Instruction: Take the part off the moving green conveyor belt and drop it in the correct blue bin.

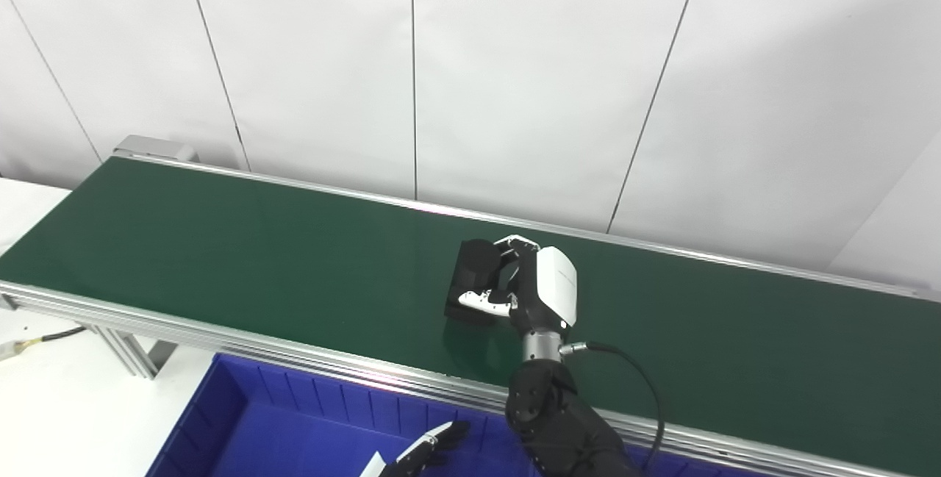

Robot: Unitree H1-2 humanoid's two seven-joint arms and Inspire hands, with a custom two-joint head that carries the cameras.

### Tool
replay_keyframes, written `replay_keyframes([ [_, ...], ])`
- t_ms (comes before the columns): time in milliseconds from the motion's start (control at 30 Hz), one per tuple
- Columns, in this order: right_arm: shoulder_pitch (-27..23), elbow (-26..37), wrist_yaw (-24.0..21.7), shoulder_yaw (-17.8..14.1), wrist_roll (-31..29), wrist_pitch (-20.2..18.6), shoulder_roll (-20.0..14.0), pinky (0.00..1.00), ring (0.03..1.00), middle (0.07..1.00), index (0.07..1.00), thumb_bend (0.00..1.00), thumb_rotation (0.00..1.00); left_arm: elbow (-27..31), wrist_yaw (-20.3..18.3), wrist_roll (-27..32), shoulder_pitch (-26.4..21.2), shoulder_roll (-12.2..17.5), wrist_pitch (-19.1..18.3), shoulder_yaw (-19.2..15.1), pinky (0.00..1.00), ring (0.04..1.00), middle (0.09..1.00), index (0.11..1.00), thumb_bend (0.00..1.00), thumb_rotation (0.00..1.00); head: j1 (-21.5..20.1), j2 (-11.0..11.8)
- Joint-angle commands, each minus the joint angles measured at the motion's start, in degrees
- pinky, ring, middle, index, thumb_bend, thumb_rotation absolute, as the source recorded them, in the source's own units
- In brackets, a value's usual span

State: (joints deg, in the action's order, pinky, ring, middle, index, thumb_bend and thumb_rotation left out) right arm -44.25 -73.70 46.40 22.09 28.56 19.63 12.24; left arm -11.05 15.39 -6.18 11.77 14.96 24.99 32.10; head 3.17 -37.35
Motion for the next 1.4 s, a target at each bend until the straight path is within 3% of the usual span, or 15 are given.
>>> replay_keyframes([
  [0, -0.93, 3.3, 2.25, -0.24, 0.24, 4.14, 0.1, 0.18, 0.248, 0.44, 0.49, 0.52, 0.03, 1.61, -0.37, -0.05, -0.17, 0.03, 1.93, -0.63, 0.85, 0.885, 0.895, 0.875, 0.95, 0.4, 0.01, 0.07],
  [67, 0.44, 5.68, 2.81, -0.65, 0.19, 4.82, -0.21, 0.21, 0.28, 0.47, 0.49, 0.53, 0.01, 1.63, -0.66, -0.2, -0.08, 0.0, 1.93, -0.8, 0.85, 0.89, 0.897, 0.875, 0.95, 0.4, -0.28, -0.03],
  [200, 4.12, 12.64, 3.08, -1.49, 0.47, 5.47, -0.81, 0.26, 0.33, 0.44, 0.533, 0.52, 0.0, 1.28, -0.54, -0.33, -0.5, -0.31, 1.93, -0.53, 0.85, 0.89, 0.898, 0.88, 0.94, 0.39, -0.34, -0.2],
  [267, 6.16, 16.7, 2.12, -1.88, 0.41, 5.15, -1.18, 0.24, 0.301, 0.471, 0.499, 0.53, 0.0, 1.27, -0.14, -0.72, -0.61, -0.37, 1.93, -0.36, 0.84, 0.883, 0.895, 0.88, 0.94, 0.4, -0.28, -0.31],
  [433, 13.82, 32.54, -0.12, -3.49, 1.55, 1.76, -2.92, 0.23, 0.298, 0.43, 0.532, 0.52, 0.0, 1.37, -0.44, -0.51, -0.65, -0.52, 1.93, -0.51, 0.84, 0.885, 0.891, 0.877, 0.95, 0.4, -0.26, -0.18],
  [500, 16.85, 37.92, -1.25, -4.06, 2.05, 1.68, -3.87, 0.21, 0.274, 0.469, 0.498, 0.53, 0.0, 1.22, -0.78, -0.29, -0.63, -0.67, 1.93, -0.69, 0.85, 0.887, 0.892, 0.875, 0.95, 0.4, -0.45, -0.55],
  [600, 22.46, 47.77, -3.87, -5.3, 2.68, -0.83, -4.86, 0.31, 0.386, 0.46, 0.517, 0.53, 0.0, 1.07, -1.11, -0.23, -0.73, -1.01, 1.93, -0.74, 0.83, 0.876, 0.887, 0.875, 0.96, 0.39, -0.78, -0.65],
  [700, 26.69, 54.48, -5.57, -6.31, 3.63, -1.89, -5.32, 0.24, 0.319, 0.45, 0.527, 0.52, 0.0, 1.06, -0.97, -0.67, -0.9, -1.37, 1.93, -0.65, 0.82, 0.869, 0.881, 0.872, 0.96, 0.39, -1.05, -0.86],
  [800, 30.53, 59.01, -7.28, -7.03, 3.53, -1.04, -6.01, 0.35, 0.414, 0.456, 0.526, 0.52, 0.0, 1.02, -1.38, -0.26, -0.94, -1.79, 1.93, -0.82, 0.85, 0.877, 0.879, 0.868, 0.97, 0.38, -1.52, -1.03],
  [867, 33.08, 61.96, -8.54, -7.47, 3.7, -1.28, -6.48, 0.37, 0.424, 0.457, 0.526, 0.52, 0.0, 0.83, -1.6, -0.1, -1.08, -1.98, 1.93, -0.89, 0.85, 0.881, 0.88, 0.868, 0.97, 0.38, -1.71, -1.22],
  [1000, 37.11, 66.7, -10.54, -8.86, 3.73, -1.34, -7.23, 0.38, 0.449, 0.461, 0.523, 0.52, 0.0, 0.94, -2.1, -0.17, -1.21, -1.98, 1.93, -1.15, 0.85, 0.881, 0.879, 0.869, 0.97, 0.39, -2.2, -1.59],
  [1100, 40.01, 69.84, -11.96, -10.0, 3.55, -0.61, -7.98, 0.31, 0.379, 0.436, 0.535, 0.52, 0.0, 1.47, -2.88, -0.06, -0.96, -1.87, 1.93, -1.51, 0.87, 0.898, 0.888, 0.873, 0.97, 0.39, -2.71, -1.98],
  [1233, 44.6, 73.85, -14.41, -11.06, 2.11, 0.4, -9.31, 0.37, 0.432, 0.457, 0.527, 0.52, 0.0, 2.1, -3.35, 0.03, -0.61, -2.1, 1.93, -2.05, 0.88, 0.906, 0.887, 0.868, 0.97, 0.39, -2.95, -2.52],
  [1367, 49.23, 76.09, -15.74, -11.89, 0.86, 1.81, -10.39, 0.3, 0.372, 0.452, 0.53, 0.52, 0.0, 2.08, -3.59, 0.46, -0.7, -2.34, 1.93, -2.31, 0.86, 0.901, 0.887, 0.868, 0.95, 0.38, -2.72, -2.84],
])
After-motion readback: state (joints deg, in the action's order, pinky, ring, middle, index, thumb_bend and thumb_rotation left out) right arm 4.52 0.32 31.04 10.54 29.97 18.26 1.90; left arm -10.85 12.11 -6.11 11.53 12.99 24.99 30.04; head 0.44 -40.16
